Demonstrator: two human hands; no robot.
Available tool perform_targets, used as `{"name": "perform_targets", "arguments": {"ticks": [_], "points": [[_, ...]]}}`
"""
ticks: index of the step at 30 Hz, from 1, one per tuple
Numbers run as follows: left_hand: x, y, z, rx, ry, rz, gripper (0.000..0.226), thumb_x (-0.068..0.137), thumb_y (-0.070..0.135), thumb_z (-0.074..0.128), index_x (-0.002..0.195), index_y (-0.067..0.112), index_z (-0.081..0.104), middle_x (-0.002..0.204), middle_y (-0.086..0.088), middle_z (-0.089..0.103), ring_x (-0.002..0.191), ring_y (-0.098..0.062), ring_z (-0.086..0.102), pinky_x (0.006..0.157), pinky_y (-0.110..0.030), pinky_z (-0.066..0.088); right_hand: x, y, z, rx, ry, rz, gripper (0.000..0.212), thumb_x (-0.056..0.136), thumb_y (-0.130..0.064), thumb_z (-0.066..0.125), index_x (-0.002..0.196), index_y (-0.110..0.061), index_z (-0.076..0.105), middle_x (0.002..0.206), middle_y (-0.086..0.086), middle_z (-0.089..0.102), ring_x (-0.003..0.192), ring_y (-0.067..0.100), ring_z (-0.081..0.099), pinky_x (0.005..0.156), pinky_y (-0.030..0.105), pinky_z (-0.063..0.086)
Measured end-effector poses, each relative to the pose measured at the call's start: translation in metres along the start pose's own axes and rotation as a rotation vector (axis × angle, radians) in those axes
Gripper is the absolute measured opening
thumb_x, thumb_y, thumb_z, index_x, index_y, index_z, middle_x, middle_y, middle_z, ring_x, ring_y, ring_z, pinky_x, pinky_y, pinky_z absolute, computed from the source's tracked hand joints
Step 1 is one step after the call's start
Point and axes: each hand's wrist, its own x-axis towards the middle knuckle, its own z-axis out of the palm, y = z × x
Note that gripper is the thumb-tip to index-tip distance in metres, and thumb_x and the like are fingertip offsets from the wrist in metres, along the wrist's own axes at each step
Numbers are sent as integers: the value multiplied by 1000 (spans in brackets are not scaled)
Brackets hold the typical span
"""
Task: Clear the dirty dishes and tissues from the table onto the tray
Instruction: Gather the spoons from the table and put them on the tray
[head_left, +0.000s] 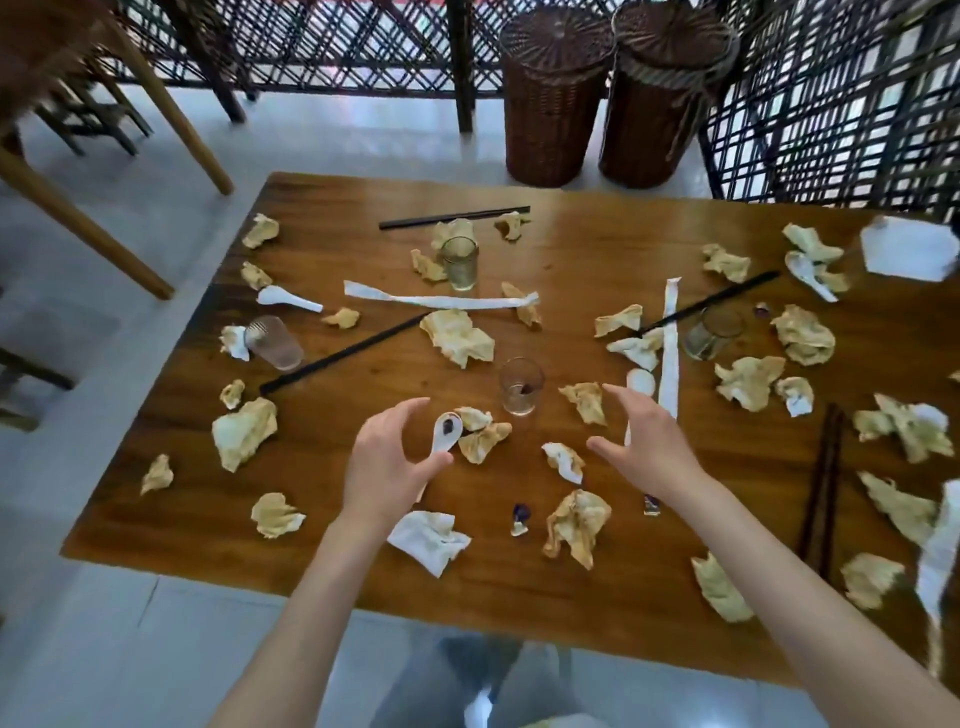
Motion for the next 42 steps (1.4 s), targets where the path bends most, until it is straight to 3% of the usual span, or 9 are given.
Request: {"name": "perform_targets", "arguments": {"ticks": [6, 14, 18, 25, 32, 39, 42], "points": [[9, -21, 27, 92, -5, -9, 57, 74, 34, 79, 125, 22, 57, 119, 1, 63, 110, -15, 56, 88, -31, 51, 7, 22, 17, -46, 63, 54, 66, 79, -36, 73, 137, -22, 43, 139, 1, 49, 125, 21, 48, 94, 34, 45], [8, -39, 62, 203, -5, -142, 43, 78, 38, 74, 115, 21, 60, 94, 4, 67, 81, -12, 62, 66, -27, 54, 29, 43, 39, -43, 161, 142, 43, 83, -27, 68, 122, -12, 57, 118, 8, 59, 108, 24, 56, 81, 32, 49], [9, -41, 68, 193, -9, -174, 37, 80, 37, 73, 111, 21, 62, 90, 4, 66, 78, -12, 61, 65, -29, 56, 42, 45, 41, -69, 173, 199, 32, 86, -23, 65, 114, -9, 61, 112, 10, 59, 100, 25, 58, 78, 35, 52], [18, -49, 72, 78, -47, -239, 30, 88, 29, 64, 114, 14, 62, 100, -2, 67, 81, -8, 54, 68, -23, 46, 55, 45, 42, -72, 206, 266, 17, 86, -17, 63, 100, -7, 62, 98, 11, 61, 86, 25, 61, 69, 34, 54], [26, -51, 63, -31, 2, -222, 20, 96, 29, 50, 102, 13, 61, 76, 8, 57, 68, -7, 55, 51, -17, 38, 63, 45, 44, -32, 238, 384, 36, 78, -25, 75, 103, -7, 58, 97, 11, 64, 90, 28, 63, 58, 26, 44], [37, -43, 40, -91, 24, -189, 16, 96, 27, 50, 102, 16, 60, 76, 7, 58, 68, -9, 57, 52, -16, 38, 70, 37, 45, 56, 258, 443, 16, 80, -8, 66, 93, -8, 59, 88, 9, 62, 82, 26, 61, 57, 30, 49], [42, -40, 29, -96, 22, -191, 15, 95, 27, 51, 103, 17, 59, 76, 7, 59, 67, -11, 57, 52, -16, 39, 70, 30, 43, 95, 300, 464, 18, 82, -6, 64, 99, -8, 57, 92, 10, 63, 86, 26, 61, 59, 29, 47]]}}
